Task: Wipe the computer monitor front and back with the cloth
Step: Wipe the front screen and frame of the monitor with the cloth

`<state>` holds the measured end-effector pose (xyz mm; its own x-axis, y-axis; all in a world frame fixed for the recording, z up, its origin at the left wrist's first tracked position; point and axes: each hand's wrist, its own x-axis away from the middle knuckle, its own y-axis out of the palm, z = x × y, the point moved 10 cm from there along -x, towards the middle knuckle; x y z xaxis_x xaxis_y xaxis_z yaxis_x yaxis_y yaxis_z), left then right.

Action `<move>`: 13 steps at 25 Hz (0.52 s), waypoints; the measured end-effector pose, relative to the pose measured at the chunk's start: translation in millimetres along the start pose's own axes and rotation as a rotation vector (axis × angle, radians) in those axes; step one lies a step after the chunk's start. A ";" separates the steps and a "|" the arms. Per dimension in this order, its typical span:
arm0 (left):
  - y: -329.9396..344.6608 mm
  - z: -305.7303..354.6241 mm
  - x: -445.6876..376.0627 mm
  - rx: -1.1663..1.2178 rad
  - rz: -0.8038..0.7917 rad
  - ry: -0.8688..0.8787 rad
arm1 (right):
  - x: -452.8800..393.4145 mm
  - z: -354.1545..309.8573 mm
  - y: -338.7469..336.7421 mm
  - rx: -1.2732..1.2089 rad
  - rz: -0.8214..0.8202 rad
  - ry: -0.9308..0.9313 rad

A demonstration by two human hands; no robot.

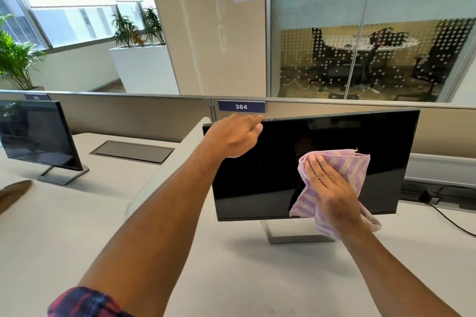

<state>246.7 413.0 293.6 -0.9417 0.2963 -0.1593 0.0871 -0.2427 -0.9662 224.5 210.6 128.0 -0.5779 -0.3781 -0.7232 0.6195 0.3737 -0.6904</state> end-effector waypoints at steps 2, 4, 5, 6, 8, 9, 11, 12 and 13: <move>-6.0 -21.8 8.5 0.000 0.034 -0.051 | 1.0 -9.4 2.9 -0.021 -0.006 -0.038; -8.5 -32.6 15.2 0.044 0.043 -0.072 | -6.1 -26.9 7.0 -0.050 0.003 -0.022; -8.9 -33.9 17.0 0.072 0.042 -0.074 | -12.6 -40.5 12.3 -0.066 0.023 -0.040; -9.3 -33.7 17.7 0.092 0.038 -0.076 | -21.4 -58.7 18.7 -0.074 0.020 -0.091; -9.0 -32.4 18.2 0.098 0.023 -0.078 | -34.9 -99.6 30.9 -0.056 -0.037 -0.272; -8.3 -32.5 19.0 0.100 0.014 -0.077 | -40.8 -107.9 31.7 -0.045 -0.047 -0.323; -7.3 -35.1 21.3 0.123 0.004 -0.073 | -54.6 -95.6 23.7 -0.093 -0.005 -0.166; -6.5 -36.7 21.9 0.142 0.001 -0.071 | -57.2 -87.3 19.5 -0.136 0.027 -0.018; -6.5 -38.7 22.1 0.159 0.002 -0.073 | -58.8 -87.9 20.4 -0.167 0.047 0.068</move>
<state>237.8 456.8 288.5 -0.9631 0.2297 -0.1402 0.0415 -0.3881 -0.9207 224.4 314.9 154.9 -0.5881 -0.3011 -0.7507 0.5532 0.5274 -0.6449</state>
